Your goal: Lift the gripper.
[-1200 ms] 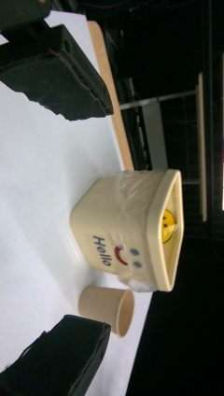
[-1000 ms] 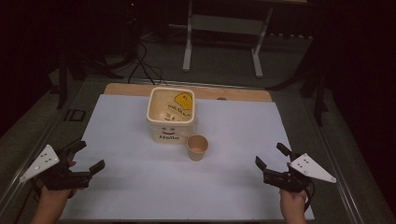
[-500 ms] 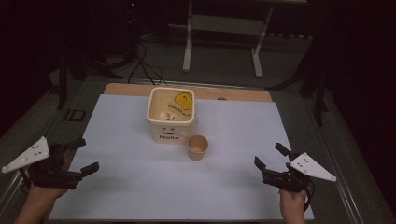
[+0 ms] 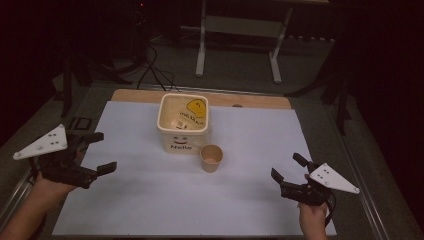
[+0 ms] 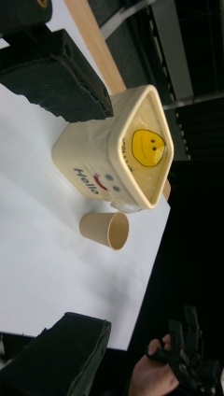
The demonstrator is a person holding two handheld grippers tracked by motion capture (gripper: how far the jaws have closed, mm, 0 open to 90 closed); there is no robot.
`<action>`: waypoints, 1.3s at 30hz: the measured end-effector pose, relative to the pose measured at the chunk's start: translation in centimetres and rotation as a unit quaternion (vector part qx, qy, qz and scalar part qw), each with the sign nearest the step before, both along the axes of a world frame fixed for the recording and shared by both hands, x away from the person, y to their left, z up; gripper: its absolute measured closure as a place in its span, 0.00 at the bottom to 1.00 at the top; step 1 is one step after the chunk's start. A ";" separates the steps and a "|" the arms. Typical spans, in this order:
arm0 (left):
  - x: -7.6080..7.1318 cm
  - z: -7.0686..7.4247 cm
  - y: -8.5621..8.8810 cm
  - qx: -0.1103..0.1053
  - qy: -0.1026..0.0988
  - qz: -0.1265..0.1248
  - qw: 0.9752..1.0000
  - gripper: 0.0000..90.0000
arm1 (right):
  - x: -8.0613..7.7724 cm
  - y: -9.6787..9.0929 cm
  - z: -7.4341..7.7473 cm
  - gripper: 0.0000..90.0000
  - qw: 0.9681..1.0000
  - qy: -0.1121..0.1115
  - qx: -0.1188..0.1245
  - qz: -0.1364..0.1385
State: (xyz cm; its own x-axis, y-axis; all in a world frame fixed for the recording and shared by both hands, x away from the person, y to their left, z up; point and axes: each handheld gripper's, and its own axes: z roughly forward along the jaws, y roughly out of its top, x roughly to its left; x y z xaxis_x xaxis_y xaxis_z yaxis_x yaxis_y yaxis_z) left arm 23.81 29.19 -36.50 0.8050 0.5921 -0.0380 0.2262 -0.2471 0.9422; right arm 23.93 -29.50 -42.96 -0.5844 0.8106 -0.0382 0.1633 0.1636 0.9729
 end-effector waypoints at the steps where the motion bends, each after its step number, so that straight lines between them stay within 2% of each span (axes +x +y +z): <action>1: 0.2 0.2 -0.3 0.005 0.000 -0.005 1.000 0.02 | 0.0 0.0 0.0 0.13 1.000 -0.001 -0.001 -0.001; 3: 0.6 0.6 -1.0 0.011 0.003 -0.016 1.000 0.02 | 0.0 0.1 0.0 0.13 1.000 -0.001 -0.001 0.002; 12: 1.7 2.3 -3.6 0.043 -0.005 -0.046 0.998 0.02 | 0.0 0.1 0.0 0.13 1.000 -0.003 -0.002 0.002; 16: 2.1 2.7 -4.5 0.054 -0.005 -0.059 0.997 0.02 | 0.0 0.1 0.0 0.13 1.000 -0.001 -0.001 0.004; 18: 2.4 3.0 -5.3 0.065 -0.003 -0.071 0.995 0.02 | 0.1 0.1 0.0 0.13 1.000 0.001 -0.001 0.006; 21: 2.5 3.4 -6.0 0.064 -0.007 -0.082 0.995 0.02 | 0.1 0.0 -0.1 0.13 1.000 0.003 0.001 0.007; 23: 2.7 3.6 -6.5 0.074 -0.012 -0.085 0.994 0.02 | 0.1 0.1 -0.1 0.13 1.000 0.005 0.003 0.008; 25: 2.9 3.8 -7.0 0.083 -0.014 -0.088 0.993 0.02 | 0.1 0.0 0.0 0.13 1.000 0.004 0.003 0.008; 26: 3.1 3.9 -7.4 0.082 -0.007 -0.100 0.992 0.02 | 0.0 0.0 0.0 0.13 1.000 0.005 0.004 0.009; 30: 3.6 4.1 -8.5 0.096 -0.016 -0.104 0.990 0.04 | 0.0 0.0 0.0 0.13 1.000 0.004 0.008 0.007; 33: 3.9 4.1 -9.4 0.104 -0.013 -0.115 0.988 0.04 | 0.1 -0.1 0.0 0.13 1.000 0.002 0.006 0.007; 36: 4.3 4.1 -10.6 0.122 -0.008 -0.129 0.984 0.04 | 0.1 -0.1 0.0 0.13 1.000 0.003 0.006 0.007; 37: 4.4 4.0 -10.9 0.128 -0.013 -0.130 0.983 0.04 | 0.1 -0.1 0.0 0.13 1.000 0.003 0.005 0.007; 39: 4.6 4.0 -11.6 0.132 -0.008 -0.140 0.981 0.04 | 0.1 -0.1 0.0 0.13 1.000 0.003 0.005 0.008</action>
